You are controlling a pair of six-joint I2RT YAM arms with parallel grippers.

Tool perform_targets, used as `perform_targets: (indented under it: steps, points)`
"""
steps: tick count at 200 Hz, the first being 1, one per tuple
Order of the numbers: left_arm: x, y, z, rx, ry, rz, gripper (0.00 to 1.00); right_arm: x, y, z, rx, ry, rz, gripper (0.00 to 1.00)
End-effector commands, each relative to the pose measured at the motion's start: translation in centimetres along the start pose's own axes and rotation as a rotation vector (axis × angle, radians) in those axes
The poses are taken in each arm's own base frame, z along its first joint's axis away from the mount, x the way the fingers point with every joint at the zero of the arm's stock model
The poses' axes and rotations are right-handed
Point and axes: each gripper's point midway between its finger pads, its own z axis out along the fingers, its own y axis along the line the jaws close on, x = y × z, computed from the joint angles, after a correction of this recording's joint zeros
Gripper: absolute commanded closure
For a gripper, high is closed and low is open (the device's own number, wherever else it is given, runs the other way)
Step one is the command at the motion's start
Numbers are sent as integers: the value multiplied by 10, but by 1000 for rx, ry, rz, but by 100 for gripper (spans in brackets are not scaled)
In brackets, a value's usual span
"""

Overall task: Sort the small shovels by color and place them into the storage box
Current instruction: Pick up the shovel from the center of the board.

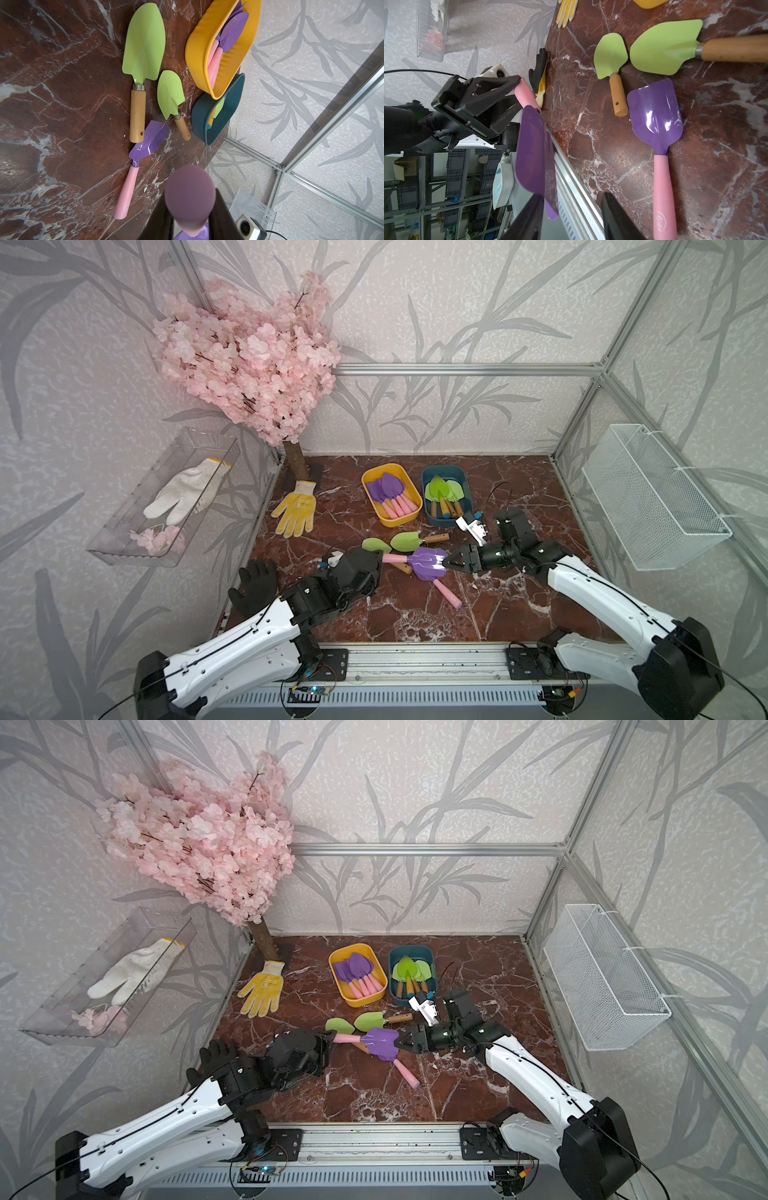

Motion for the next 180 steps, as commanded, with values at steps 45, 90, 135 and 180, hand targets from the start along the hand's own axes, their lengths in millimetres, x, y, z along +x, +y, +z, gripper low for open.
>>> perform_targets:
  steps: [45,90,135,180]
  points:
    - [9,-16,-1,30,40,-331,99,-12,25,3,-73,-21,-92,63]
    - [10,-15,1,28,46,-332,96,-12,30,2,-93,-28,-100,75]
    - [12,-13,2,18,52,-324,90,-13,32,2,-106,-35,-109,87]
    - [12,-14,1,18,51,-298,76,-13,35,-1,-112,-38,-106,99]
